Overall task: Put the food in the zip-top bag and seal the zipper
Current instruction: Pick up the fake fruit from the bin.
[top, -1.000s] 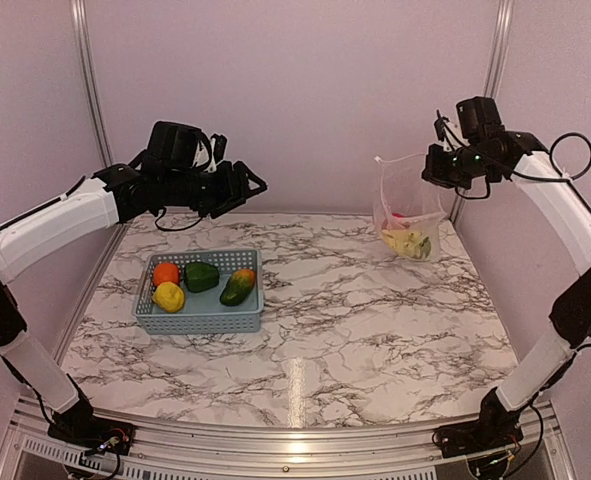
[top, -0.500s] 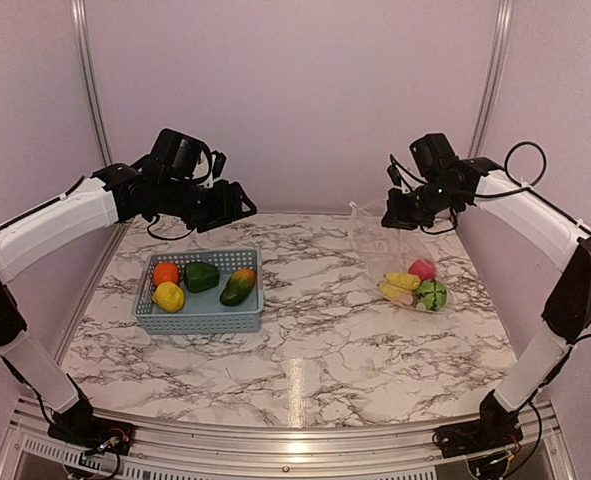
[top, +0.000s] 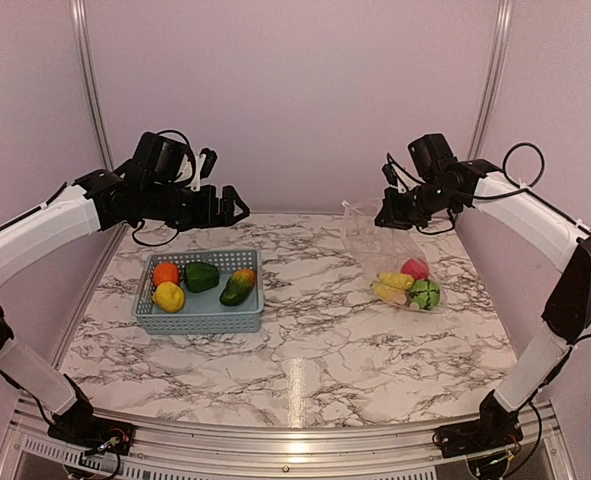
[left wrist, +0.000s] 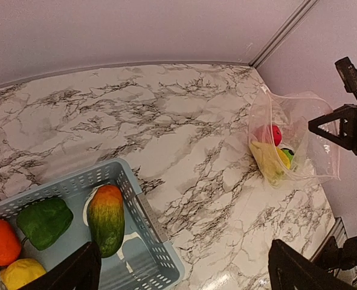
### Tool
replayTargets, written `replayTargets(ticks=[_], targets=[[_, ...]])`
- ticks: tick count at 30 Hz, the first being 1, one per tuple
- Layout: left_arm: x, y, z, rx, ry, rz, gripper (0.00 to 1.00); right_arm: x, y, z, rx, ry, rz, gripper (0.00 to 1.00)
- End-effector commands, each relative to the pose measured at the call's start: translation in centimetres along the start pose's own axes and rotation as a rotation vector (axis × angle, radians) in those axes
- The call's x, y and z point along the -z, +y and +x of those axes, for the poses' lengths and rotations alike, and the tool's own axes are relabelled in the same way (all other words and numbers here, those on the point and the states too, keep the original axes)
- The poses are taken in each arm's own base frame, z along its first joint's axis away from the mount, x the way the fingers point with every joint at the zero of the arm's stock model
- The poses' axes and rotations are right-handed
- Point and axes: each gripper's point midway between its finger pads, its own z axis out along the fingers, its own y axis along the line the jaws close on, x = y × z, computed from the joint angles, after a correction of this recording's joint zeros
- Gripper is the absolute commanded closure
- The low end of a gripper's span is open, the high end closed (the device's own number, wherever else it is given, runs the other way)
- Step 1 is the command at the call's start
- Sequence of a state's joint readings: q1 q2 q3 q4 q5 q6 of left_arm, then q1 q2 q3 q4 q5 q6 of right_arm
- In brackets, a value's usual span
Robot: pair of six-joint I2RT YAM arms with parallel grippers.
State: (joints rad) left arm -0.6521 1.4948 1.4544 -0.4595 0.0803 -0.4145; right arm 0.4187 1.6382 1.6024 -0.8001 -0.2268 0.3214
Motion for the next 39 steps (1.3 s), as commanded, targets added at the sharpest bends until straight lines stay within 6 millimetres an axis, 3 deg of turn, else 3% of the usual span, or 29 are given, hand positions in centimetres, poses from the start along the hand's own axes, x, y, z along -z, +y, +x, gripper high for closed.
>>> replayTargets(ticks=[1, 6, 8, 10, 12, 15, 20, 23, 26, 33, 39], targets=[[1.5, 0.9, -0.3, -0.03, -0.028, -0.041, 0.01, 1.4, 1.6, -1.1, 0.017, -0.053, -0.038, 1.0], [8.1, 5.8, -5.1, 0.185, -0.391, -0.306, 0.01, 2.6, 2.3, -1.9, 0.042, -0.084, -0.061, 1.0], [8.7, 7.2, -4.5, 0.209, -0.458, -0.336, 0.01, 3.4, 2.8, -2.5, 0.055, -0.124, -0.08, 1.0], [8.4, 7.1, -3.9, 0.157, -0.468, -0.306, 0.01, 3.8, 2.9, -2.6, 0.057, -0.14, -0.085, 1.0], [6.7, 6.8, -2.5, 0.11, -0.407, -0.276, 0.01, 3.5, 3.1, -2.2, 0.063, -0.121, -0.096, 1.0], [2.5, 6.4, 1.3, 0.068, -0.208, -0.21, 0.01, 3.0, 2.8, -1.3, 0.077, -0.094, -0.1, 1.0], [-2.9, 4.0, 7.1, 0.023, 0.111, -0.033, 0.12, 2.9, 2.8, -0.4, 0.067, -0.087, -0.116, 1.0], [-4.7, 4.9, 9.2, 0.029, 0.191, -0.053, 0.04, 2.9, 2.9, 0.0, 0.057, -0.095, -0.131, 1.0], [-6.0, 6.9, 10.1, 0.035, 0.243, -0.162, 0.01, 3.0, 2.8, 0.4, 0.052, -0.089, -0.132, 1.0], [-9.5, 8.8, 11.5, -0.025, 0.385, -0.263, 0.01, 3.3, 2.3, 1.4, 0.037, -0.079, -0.116, 1.0], [-10.7, 9.9, 10.1, -0.042, 0.386, -0.358, 0.14, 3.8, 2.1, 2.0, 0.025, -0.077, -0.108, 1.0]])
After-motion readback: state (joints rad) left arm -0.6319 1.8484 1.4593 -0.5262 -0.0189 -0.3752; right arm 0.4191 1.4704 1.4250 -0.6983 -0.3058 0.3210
